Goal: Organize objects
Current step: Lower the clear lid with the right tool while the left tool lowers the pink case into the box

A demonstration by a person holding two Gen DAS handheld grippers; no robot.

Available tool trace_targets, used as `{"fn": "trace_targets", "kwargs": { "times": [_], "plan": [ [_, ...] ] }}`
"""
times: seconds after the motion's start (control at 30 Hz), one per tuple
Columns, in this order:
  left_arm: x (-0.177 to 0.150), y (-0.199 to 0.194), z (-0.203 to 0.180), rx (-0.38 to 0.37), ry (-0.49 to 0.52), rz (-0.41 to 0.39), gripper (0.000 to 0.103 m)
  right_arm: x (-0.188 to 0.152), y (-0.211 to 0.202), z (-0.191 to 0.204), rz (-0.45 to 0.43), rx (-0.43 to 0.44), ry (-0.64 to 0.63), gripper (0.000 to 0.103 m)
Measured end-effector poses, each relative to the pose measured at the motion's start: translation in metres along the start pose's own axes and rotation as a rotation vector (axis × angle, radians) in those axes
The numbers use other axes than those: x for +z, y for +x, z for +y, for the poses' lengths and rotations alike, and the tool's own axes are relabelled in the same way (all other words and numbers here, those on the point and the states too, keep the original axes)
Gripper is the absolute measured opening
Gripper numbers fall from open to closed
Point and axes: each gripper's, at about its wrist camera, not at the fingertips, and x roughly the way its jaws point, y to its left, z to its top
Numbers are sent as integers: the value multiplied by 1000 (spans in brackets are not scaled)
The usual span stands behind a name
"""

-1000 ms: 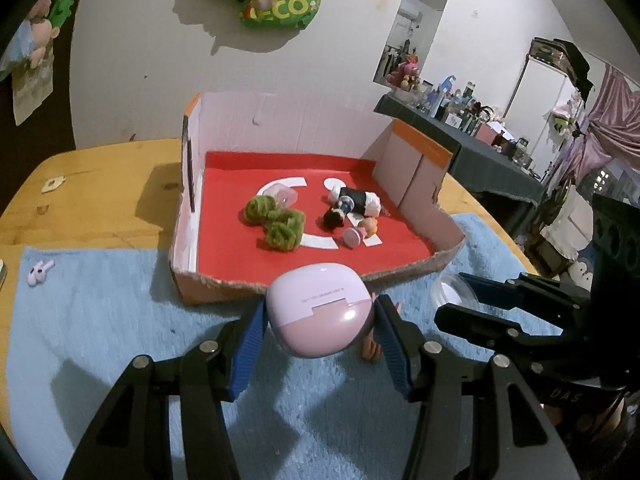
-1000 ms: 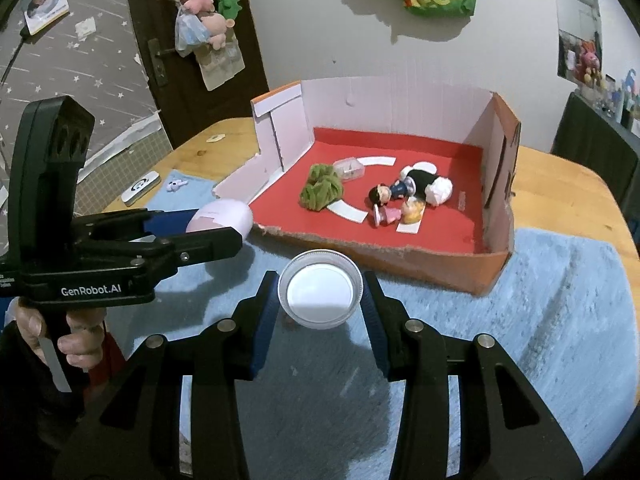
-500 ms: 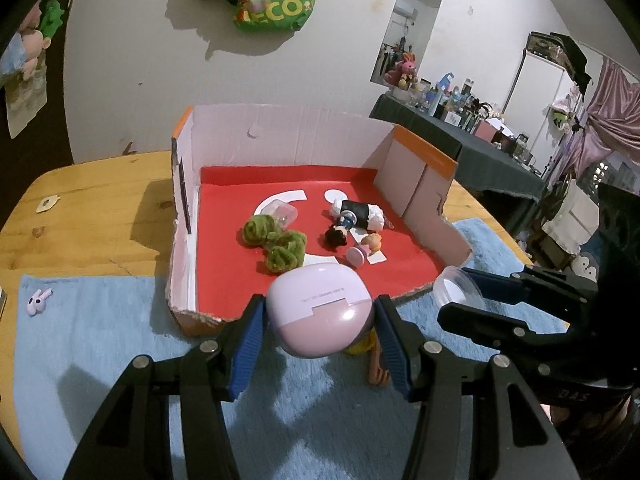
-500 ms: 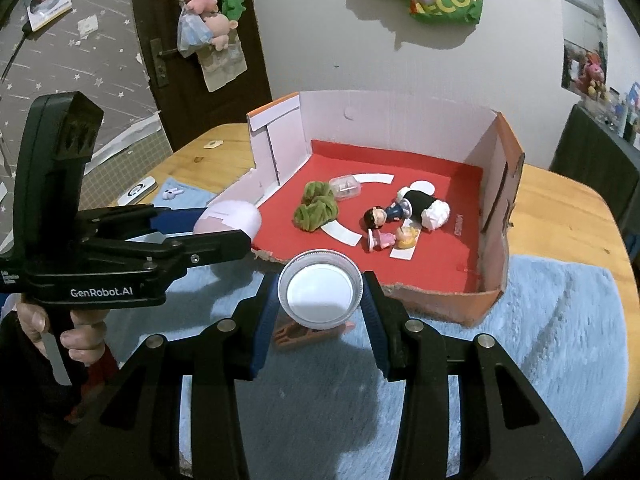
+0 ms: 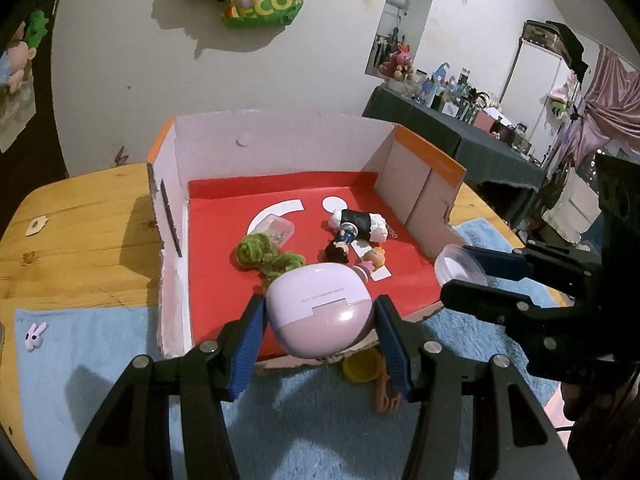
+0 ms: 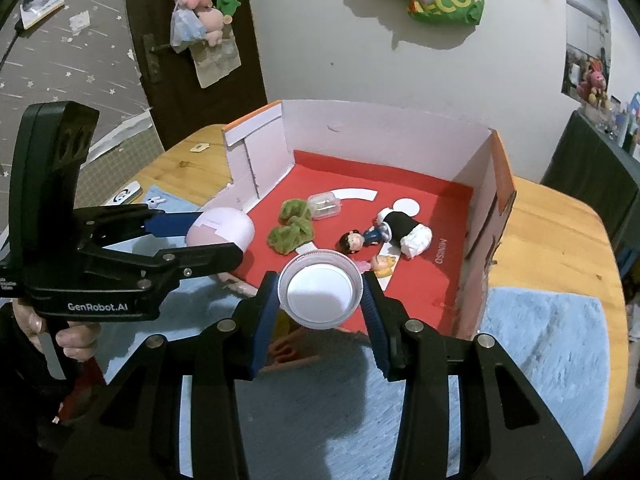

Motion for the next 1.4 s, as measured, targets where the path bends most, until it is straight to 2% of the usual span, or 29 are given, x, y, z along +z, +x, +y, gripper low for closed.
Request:
{"fn": "trace_targets", "kwargs": {
  "times": [0.33,0.63,0.93,1.4],
  "plan": [
    [10,24,5,-6,8,75,57,7,27,-12,97,-23,-20,39],
    [9,48,8,2,66,200,57,11,57,-21,276,-34,-78,39],
    [8,69,20,-7,64,296,57,12,74,-24,362,-28,-92,39],
    [16,74,19,21,59,273,57,19,89,-33,388,37,-12,39]
  ]
}}
